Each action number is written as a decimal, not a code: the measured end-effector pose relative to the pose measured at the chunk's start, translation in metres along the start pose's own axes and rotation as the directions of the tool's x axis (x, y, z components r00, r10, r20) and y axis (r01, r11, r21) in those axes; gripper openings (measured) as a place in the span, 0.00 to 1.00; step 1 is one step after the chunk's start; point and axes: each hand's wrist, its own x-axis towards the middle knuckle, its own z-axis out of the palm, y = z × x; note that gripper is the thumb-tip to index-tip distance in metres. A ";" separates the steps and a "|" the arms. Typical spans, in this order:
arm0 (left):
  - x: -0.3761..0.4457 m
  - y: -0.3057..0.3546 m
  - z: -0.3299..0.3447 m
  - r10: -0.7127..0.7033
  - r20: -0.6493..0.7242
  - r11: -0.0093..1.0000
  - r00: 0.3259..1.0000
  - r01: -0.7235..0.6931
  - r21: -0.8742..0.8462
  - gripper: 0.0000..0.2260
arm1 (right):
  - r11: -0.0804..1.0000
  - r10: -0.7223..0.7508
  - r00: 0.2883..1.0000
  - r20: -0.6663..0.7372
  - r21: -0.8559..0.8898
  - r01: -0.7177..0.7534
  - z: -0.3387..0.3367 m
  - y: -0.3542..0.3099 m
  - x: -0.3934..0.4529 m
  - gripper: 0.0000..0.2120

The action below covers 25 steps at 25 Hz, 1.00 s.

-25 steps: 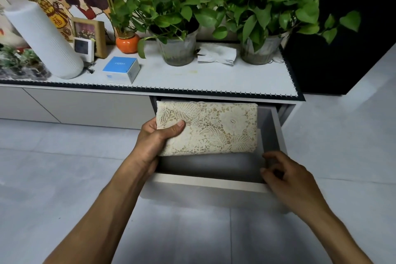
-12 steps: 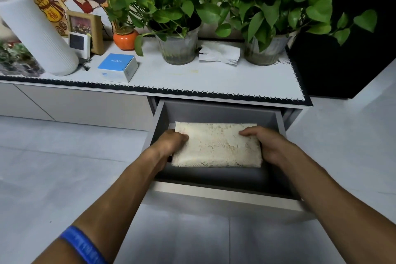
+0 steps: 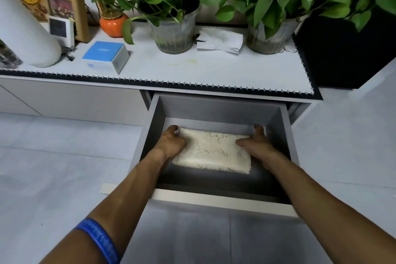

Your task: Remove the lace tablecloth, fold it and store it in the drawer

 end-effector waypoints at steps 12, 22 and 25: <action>-0.042 0.040 -0.014 0.487 -0.397 0.811 0.778 -0.571 -0.123 0.10 | 0.313 -0.795 0.606 0.026 -0.839 0.446 0.011 0.019 -0.134 0.28; -0.071 0.047 -0.024 0.492 -0.612 0.714 0.619 -0.690 -0.123 0.07 | 0.570 -0.588 0.808 -0.025 -0.722 0.393 0.001 -0.030 -0.022 0.29; -0.077 0.056 -0.031 0.462 -0.599 0.700 0.654 -0.684 -0.207 0.09 | 0.687 -0.483 0.875 0.042 -0.601 0.408 -0.006 -0.037 -0.014 0.38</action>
